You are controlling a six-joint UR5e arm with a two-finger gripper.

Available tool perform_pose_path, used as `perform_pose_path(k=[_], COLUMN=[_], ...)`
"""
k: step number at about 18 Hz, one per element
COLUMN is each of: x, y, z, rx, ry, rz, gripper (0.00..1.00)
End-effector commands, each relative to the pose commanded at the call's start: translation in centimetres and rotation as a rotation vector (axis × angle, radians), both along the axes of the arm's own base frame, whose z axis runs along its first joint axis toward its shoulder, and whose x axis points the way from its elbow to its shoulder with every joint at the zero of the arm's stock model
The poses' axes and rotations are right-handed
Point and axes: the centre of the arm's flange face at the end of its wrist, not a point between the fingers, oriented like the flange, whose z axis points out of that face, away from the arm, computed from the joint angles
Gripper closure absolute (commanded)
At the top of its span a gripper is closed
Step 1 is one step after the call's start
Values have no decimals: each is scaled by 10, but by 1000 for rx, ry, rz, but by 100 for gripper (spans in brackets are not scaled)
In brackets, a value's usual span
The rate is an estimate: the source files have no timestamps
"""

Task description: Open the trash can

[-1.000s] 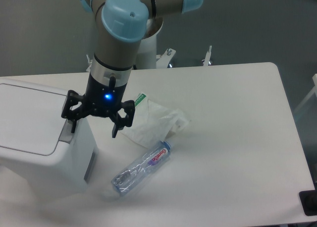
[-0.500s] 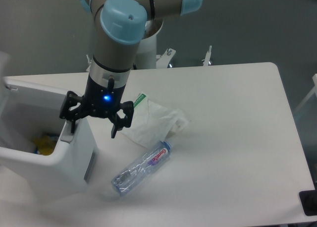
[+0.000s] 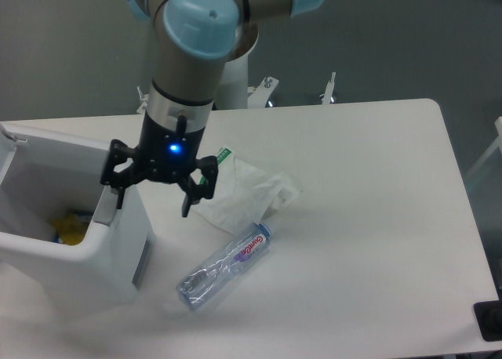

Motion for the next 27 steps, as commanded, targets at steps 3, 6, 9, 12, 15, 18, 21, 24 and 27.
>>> perform_pose_path(k=[3,6,9,12,15,18,21,24,27], x=[-32,-71,-107,-132,-157,-177,-195,-213,-230], y=[-17,-43,-59,-81,-104,-124,-143,-159,-175], z=[-4,-16,-37,-42,-53,-65,-75,-89,-106], rx=[-9,-41,-92,-126,-144,-173,-189,-238,-287], ry=[27,71,94,125,144,169,193,233,247], rz=[21,19,26,36,10,-30,-87,-163,-217], gripper=[0,0,0,0,0,0,0,0,0])
